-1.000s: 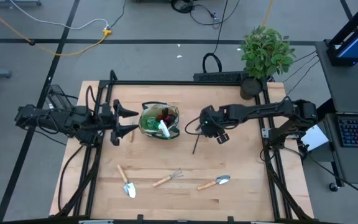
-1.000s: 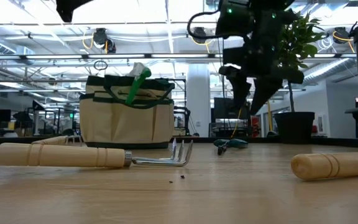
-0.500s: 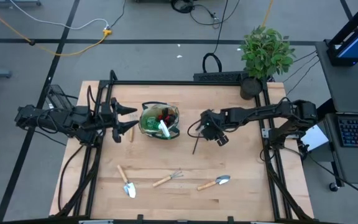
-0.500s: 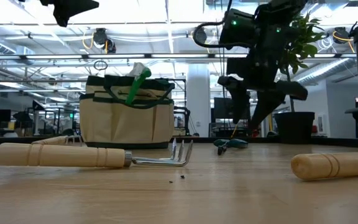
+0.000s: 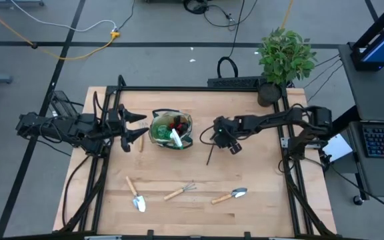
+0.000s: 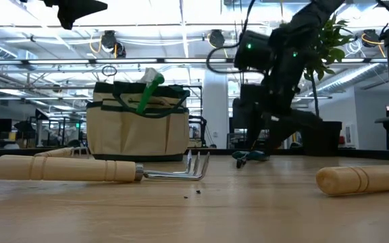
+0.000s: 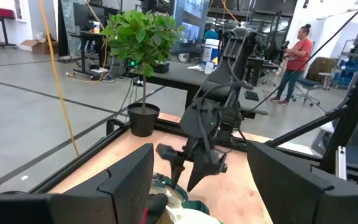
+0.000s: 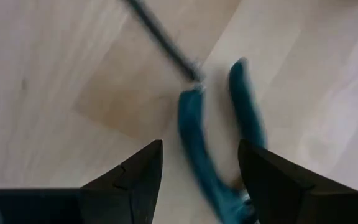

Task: Pick & Place Garden tools in Gardening bag
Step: Put the green shear scissors into the gardening bag

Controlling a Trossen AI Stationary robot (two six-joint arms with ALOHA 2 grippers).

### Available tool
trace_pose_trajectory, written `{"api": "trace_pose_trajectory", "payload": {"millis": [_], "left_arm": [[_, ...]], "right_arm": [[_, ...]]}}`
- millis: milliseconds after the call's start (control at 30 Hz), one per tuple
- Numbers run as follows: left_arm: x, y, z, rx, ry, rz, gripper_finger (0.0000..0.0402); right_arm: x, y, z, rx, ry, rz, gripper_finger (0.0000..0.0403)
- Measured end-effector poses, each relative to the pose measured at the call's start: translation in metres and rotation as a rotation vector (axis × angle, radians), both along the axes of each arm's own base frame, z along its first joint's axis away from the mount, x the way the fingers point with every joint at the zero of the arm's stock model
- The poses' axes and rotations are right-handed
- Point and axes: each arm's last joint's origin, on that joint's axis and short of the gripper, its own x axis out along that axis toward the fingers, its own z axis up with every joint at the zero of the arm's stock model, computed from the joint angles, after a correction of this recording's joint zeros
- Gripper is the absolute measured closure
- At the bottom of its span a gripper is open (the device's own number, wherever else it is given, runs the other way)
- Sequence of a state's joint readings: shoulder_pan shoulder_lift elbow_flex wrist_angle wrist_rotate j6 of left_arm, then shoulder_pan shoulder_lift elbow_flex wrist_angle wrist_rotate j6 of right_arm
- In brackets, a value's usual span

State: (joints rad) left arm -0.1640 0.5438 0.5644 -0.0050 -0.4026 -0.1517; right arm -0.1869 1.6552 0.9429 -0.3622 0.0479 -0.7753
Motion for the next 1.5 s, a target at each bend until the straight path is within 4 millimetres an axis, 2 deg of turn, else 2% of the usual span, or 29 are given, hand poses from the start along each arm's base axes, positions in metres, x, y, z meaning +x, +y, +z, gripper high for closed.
{"api": "trace_pose_trajectory", "payload": {"millis": [167,300,700,967,1133,1267,1367,1500], "left_arm": [[0.0,0.0,0.0,-0.016,-0.004,0.0,0.0135],[0.0,0.0,0.0,-0.016,-0.004,0.0,0.0135],[0.0,0.0,0.0,-0.016,-0.004,0.001,0.0135],[0.0,0.0,0.0,-0.018,-0.005,0.001,0.0135],[0.0,0.0,0.0,-0.018,-0.005,0.0,0.0135],[0.0,0.0,0.0,-0.017,-0.005,0.0,0.0135],[0.0,0.0,0.0,-0.017,-0.005,0.001,0.0135],[0.0,0.0,0.0,-0.017,-0.005,0.001,0.0135]], "right_arm": [[0.005,-0.004,-0.014,0.004,0.021,-0.008,0.0208],[0.006,-0.006,-0.02,0.011,0.034,-0.016,0.0228],[0.008,-0.007,-0.024,0.102,0.014,-0.07,0.0361],[0.008,-0.007,-0.022,0.127,0.005,-0.143,0.036],[0.007,-0.006,0.001,0.156,-0.065,-0.202,0.0362],[0.007,-0.006,0.04,0.161,-0.206,-0.223,0.0362],[0.0,-0.005,0.061,0.178,-0.264,-0.252,0.0363],[-0.009,-0.003,0.101,0.201,-0.428,-0.283,0.0363]]}}
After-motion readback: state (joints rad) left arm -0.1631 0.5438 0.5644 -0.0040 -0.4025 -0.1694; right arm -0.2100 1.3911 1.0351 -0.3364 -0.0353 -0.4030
